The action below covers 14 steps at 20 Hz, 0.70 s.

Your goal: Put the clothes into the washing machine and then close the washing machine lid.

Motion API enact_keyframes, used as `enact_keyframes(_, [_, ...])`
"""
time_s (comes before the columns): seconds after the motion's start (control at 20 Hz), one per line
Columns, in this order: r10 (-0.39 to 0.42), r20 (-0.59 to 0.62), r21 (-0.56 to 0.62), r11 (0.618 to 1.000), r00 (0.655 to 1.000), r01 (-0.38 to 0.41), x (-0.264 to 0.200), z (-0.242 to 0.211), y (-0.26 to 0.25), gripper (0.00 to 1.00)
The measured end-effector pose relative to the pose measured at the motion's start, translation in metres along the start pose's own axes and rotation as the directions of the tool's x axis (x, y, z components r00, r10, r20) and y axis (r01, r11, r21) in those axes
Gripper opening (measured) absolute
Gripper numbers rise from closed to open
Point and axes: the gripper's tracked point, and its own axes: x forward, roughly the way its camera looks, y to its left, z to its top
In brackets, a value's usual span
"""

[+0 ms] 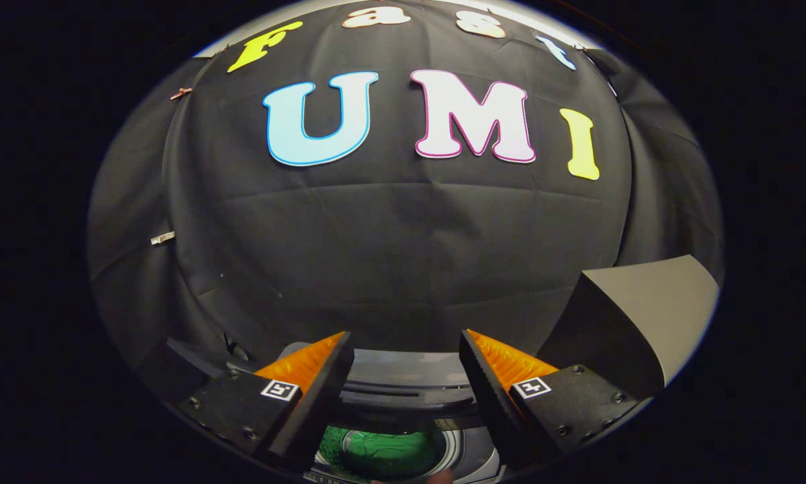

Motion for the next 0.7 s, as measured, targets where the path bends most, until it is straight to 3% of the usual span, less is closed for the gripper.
enact_keyframes(0.15, [0.009,-0.008,-0.026,1.0,1.0,-0.009,-0.007,-0.014,0.001,0.99])
enact_keyframes(0.35, [0.06,-0.14,0.013,0.998,0.988,-0.058,-0.015,-0.059,0.004,0.99])
enact_keyframes(0.55, [0.052,-0.116,0.013,0.999,0.992,-0.051,-0.022,-0.067,-0.011,0.98])
enact_keyframes(0.7, [0.05,-0.038,-0.025,0.998,0.998,-0.051,-0.039,-0.048,-0.012,0.97])
